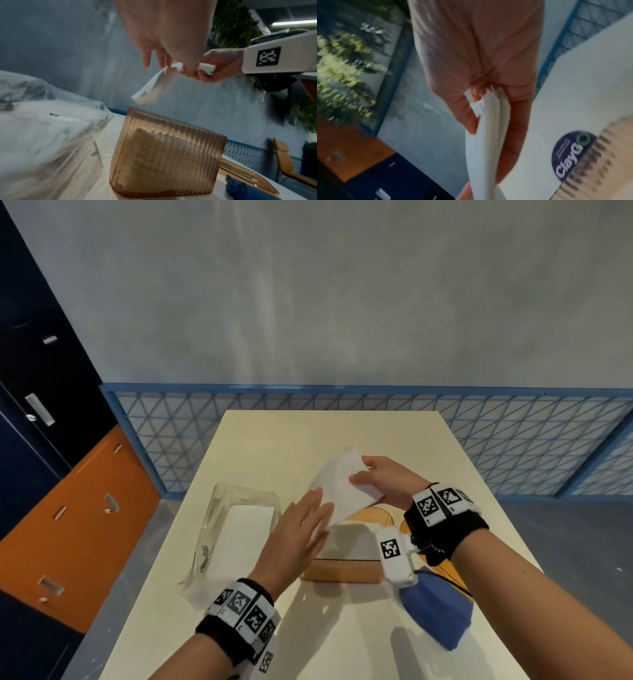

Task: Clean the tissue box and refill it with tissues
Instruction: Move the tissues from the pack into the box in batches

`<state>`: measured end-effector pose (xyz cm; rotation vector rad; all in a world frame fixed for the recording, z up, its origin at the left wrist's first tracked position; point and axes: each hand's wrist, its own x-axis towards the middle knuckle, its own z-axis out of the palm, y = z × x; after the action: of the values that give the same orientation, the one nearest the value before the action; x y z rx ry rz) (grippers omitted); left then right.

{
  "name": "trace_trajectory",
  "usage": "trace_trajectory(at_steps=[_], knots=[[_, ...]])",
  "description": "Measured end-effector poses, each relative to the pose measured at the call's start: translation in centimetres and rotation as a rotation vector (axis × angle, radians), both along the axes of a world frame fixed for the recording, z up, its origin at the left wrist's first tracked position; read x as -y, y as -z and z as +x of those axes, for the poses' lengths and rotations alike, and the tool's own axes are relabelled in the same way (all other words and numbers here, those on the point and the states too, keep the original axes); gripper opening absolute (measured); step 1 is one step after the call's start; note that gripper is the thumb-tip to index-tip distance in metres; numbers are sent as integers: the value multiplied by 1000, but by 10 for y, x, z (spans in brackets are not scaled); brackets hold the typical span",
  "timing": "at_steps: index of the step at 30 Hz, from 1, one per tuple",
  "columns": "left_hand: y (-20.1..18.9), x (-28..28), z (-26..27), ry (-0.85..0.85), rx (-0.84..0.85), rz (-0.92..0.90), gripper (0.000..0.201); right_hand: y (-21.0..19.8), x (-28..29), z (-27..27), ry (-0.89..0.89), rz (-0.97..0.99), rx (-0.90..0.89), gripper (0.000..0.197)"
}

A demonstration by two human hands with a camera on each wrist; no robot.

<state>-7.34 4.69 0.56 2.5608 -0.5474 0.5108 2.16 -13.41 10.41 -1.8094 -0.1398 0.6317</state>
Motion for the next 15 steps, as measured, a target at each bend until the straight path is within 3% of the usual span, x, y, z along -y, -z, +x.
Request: trace_trajectory(at_steps=[3,5,8,11,13,15], knots=[[5,5,1,-42,-162,-287,59,-8,9,2,-113,-250,245,29],[1,10,9,-187,-250,-559,60,-15,12,1,-181,-355,380,28],[-10,13,26,-315,-534,-1046,61,-22,18,-2,-178,-327,447,26],[-13,8,40,-213,-684,-1460,61,-18,24,-4,-147,-205,463,25],[-17,5,44,-186,-681,-1484,43,-7,30,-3,-86,-122,437,25],[-17,3,44,-232,-625,-1348,33,8,34,-5,-17,-50,387,26]])
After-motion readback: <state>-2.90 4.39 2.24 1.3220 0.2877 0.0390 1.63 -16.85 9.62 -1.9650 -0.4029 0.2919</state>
